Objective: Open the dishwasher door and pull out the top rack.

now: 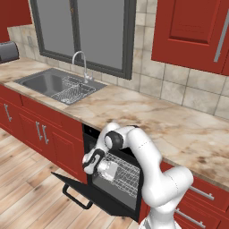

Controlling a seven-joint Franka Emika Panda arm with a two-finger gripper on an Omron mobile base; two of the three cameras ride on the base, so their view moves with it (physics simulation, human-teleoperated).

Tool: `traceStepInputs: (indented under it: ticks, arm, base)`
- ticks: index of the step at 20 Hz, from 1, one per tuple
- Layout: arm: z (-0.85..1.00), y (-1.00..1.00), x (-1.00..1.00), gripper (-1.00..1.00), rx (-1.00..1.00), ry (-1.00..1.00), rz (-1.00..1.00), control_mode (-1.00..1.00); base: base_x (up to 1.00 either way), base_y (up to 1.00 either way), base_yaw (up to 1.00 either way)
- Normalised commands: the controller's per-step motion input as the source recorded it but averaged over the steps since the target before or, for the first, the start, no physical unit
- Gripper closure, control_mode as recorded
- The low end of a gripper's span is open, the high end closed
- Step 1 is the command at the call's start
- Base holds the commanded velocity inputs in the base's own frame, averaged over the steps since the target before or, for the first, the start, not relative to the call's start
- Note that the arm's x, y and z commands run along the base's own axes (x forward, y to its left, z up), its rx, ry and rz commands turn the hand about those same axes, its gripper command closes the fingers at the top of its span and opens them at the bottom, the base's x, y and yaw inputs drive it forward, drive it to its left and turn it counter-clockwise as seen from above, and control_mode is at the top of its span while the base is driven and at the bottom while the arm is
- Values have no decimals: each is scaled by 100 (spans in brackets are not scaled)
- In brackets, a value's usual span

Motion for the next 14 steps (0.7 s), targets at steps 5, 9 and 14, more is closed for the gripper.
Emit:
traceStepInputs:
  ticks: [5, 9, 14]
  arm:
    - [10, -32, 7, -100, 0, 0, 4, -100]
    - [0, -23, 16, -100, 0, 0, 3, -100]
    - [0, -9, 7, -100, -5, -16, 7, -100]
  base:
    - [0, 0, 0]
    - [0, 0, 0]
    - [0, 0, 0]
